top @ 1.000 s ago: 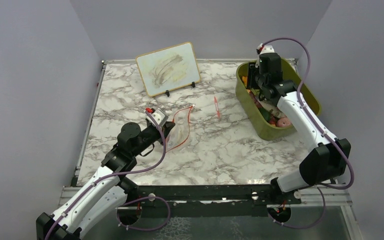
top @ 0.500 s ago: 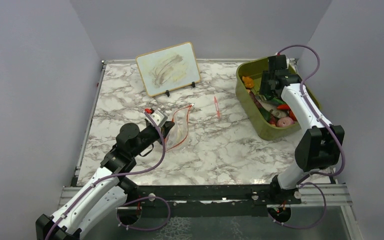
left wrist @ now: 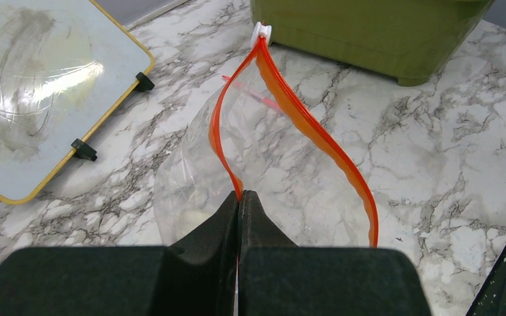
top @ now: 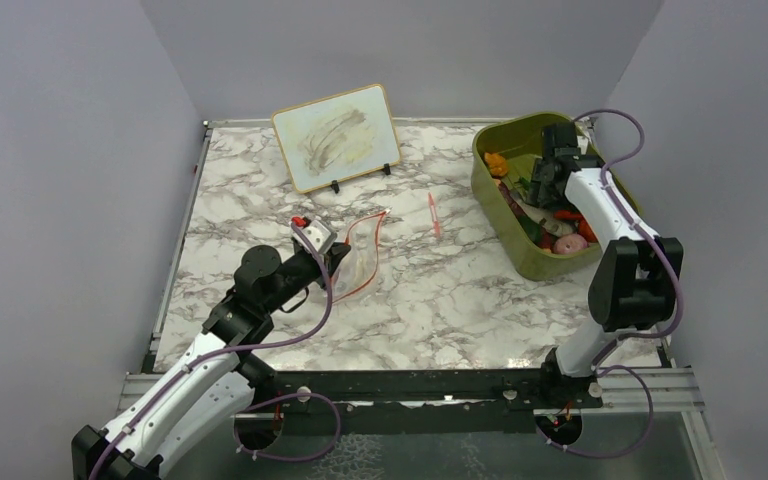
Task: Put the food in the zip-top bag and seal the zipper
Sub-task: Pick up the fake vegetable from the bin.
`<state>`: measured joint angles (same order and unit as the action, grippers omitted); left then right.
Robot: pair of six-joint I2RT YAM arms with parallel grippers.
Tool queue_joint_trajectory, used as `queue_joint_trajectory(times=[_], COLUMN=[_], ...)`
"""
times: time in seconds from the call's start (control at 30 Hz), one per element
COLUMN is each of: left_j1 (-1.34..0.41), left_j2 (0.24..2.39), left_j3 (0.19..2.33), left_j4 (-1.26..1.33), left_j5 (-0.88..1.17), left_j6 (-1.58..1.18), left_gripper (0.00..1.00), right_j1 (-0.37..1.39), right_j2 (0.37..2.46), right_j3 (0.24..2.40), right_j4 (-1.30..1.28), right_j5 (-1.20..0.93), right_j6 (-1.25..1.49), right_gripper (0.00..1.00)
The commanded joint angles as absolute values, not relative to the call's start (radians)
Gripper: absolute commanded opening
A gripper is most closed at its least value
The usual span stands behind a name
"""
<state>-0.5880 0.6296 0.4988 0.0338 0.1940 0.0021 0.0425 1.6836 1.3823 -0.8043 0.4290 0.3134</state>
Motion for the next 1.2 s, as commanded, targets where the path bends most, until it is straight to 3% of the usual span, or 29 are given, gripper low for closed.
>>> queue_joint_trajectory(times=[0.0,0.23,0.53,0.77,1.0,1.17], left_j1=[-0.598,-0.603,-0.603,-0.603,-0.603,-0.603], left_j2=[0.636,0.652,0.651,0.666,0.662,0.672], left_j3=[0.492,0.495,0.495,0.500,0.500,0.502], left_j4=[0.072,0.081,0.078,0.078,0.069,0.068], left_j5=[0.190,0.189,0.181,0.188,0.183,0.180], left_j6=[-0.006,-0.008,-0.003,-0.006,-0.005,-0.006], left_gripper=[0.00,0.00,0.00,0.00,0.00,0.00], right_j1=[0.016,-0.003,-0.011,-0.011,-0.011,-0.009], right_j2=[1.710,1.750,1.784,1.759,1.722,1.711], right_j3=[1.377,1.372,1.331,1.332,1.307,1.306], right_j4=[-0.784,-0.769,-0.739,-0.730,-0.700,-0.686], right_j5=[0.469,0.476,0.450,0.417,0.393,0.388], right_j6=[0.330,0.320,0.328,0.308,0.282,0.262], right_gripper=[0.75,0.82,0.81,0.69,0.41,0.35])
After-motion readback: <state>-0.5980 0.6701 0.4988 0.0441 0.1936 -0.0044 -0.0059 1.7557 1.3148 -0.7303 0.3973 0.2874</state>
